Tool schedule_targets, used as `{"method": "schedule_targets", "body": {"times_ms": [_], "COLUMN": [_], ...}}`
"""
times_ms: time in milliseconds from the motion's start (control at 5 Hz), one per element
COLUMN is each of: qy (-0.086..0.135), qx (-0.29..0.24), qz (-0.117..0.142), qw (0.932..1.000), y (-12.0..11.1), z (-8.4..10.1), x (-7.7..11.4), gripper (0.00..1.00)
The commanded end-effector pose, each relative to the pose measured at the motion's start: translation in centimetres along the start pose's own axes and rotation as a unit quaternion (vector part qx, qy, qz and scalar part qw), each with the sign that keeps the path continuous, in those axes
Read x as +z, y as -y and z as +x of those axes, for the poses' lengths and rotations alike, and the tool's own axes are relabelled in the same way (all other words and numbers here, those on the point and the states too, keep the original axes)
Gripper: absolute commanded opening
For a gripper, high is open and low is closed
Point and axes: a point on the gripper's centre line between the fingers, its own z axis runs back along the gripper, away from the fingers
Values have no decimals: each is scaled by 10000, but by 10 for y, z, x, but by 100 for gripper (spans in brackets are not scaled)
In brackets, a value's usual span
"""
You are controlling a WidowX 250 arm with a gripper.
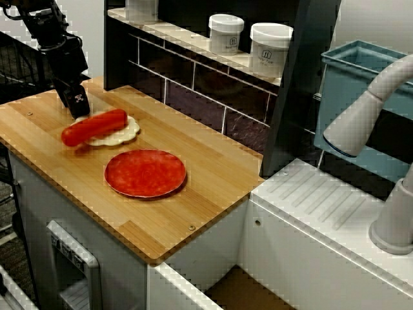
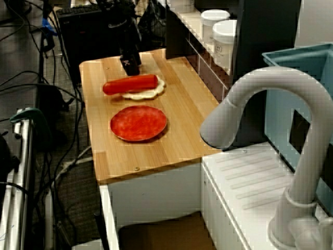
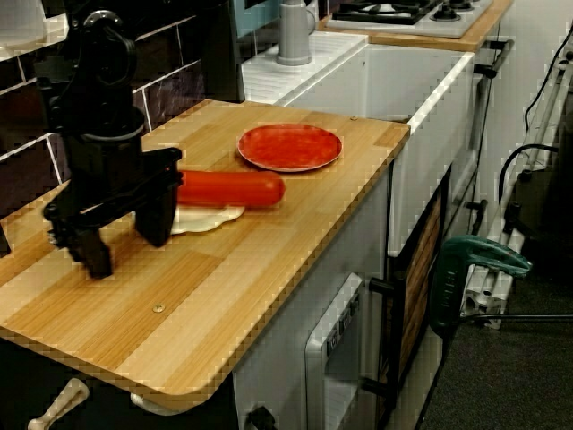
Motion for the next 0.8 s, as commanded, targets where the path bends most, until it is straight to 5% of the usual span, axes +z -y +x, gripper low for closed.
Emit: {"method": "schedule_targets", "body": {"times_ms": [0, 600], "qy": [102, 158], "qx": [-190, -206], "qz": [100, -34], "qw": [9997, 9997], "y": [18, 16], "z": [0, -1], "x": [23, 42], "gripper": [100, 100]}}
